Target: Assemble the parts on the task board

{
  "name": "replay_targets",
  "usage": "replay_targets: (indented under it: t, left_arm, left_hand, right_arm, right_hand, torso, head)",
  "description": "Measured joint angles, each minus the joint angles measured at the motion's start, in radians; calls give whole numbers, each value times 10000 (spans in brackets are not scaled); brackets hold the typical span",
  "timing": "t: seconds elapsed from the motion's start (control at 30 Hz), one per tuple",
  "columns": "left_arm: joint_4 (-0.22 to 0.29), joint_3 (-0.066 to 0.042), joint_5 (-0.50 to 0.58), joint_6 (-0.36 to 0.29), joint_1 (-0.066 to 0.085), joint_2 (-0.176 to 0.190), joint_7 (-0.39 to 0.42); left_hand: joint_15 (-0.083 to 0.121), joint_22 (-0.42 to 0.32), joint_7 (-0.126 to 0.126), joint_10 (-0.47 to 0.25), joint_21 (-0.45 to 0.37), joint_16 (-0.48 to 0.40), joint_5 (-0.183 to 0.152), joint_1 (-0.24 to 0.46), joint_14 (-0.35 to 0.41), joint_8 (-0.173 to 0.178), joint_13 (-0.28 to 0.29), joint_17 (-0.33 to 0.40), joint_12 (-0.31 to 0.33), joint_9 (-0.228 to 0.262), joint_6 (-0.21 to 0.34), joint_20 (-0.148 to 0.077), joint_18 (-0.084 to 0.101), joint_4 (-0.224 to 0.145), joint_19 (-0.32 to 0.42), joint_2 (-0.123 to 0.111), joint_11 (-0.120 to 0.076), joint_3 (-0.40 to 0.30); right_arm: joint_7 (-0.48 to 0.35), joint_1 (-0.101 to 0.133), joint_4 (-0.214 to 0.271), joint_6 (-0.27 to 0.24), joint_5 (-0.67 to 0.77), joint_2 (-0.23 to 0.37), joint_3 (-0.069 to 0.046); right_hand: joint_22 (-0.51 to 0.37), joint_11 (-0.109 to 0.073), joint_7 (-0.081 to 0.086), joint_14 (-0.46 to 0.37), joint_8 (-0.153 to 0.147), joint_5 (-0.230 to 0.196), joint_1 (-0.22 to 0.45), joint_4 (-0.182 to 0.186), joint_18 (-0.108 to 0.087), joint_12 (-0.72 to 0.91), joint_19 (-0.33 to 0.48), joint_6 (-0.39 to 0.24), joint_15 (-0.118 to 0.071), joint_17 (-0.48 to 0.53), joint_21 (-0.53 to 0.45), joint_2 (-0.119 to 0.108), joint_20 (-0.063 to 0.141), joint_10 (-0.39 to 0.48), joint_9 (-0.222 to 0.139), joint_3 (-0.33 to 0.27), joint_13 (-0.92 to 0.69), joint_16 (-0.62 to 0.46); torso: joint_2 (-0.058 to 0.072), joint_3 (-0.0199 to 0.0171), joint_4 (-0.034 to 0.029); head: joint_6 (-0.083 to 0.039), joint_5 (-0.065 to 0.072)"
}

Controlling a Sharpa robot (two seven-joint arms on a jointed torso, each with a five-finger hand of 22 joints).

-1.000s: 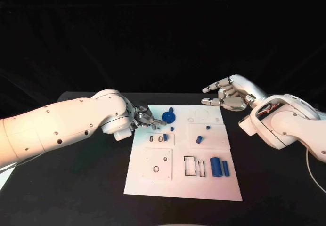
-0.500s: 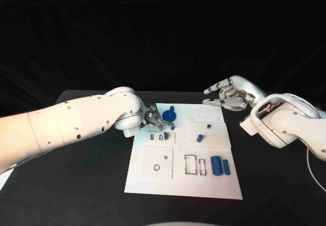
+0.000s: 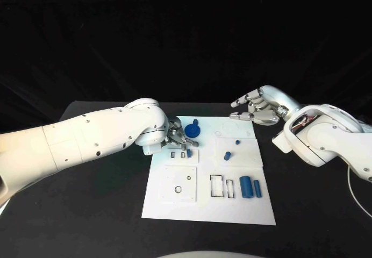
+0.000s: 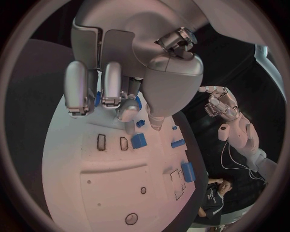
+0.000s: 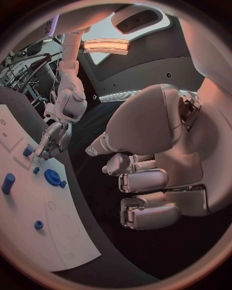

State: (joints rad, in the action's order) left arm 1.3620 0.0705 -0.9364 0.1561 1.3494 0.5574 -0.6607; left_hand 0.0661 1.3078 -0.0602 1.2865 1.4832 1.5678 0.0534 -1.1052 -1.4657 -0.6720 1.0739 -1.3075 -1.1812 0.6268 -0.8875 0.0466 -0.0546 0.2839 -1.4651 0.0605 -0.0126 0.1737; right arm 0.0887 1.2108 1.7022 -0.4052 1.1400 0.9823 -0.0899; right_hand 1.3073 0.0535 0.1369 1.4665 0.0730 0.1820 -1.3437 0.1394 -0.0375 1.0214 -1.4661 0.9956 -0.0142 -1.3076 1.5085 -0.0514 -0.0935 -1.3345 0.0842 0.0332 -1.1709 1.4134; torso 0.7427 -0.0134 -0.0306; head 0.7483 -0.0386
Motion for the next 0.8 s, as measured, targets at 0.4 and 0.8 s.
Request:
replay_targets:
  t: [0.4, 0.8]
  left_arm:
    - [-70, 26, -54, 398, -16, -53, -51]
    - [-61, 29, -70, 635, -26, -72, -76]
  left_hand:
    - [0, -1, 35, 21, 0, 0, 0, -199, 0, -37, 44, 1, -40, 108, 35, 0, 0, -28, 0, 64, -21, 28]
    - [-1, -2, 35, 35, 39, 0, 0, -408, 0, -37, 54, 2, -40, 207, 35, 0, 152, -56, 1, 195, -35, -1]
  right_arm:
    - [40, -1, -56, 40, 21, -51, 3]
    - [56, -2, -82, 64, 30, -73, 5]
  right_hand:
    - [0, 0, 0, 0, 0, 0, 0, 28, 0, 0, 0, 0, 0, 1, -36, 0, 0, 0, -1, -28, 22, 0]
    - [7, 2, 0, 0, 0, 0, 0, 28, 0, -39, 0, 0, 0, 2, -36, 0, 0, -2, -2, -28, 22, 0]
  torso:
    - [-1, 1, -18]
    - [-6, -3, -10]
  head:
    - [71, 10]
    - [98, 1]
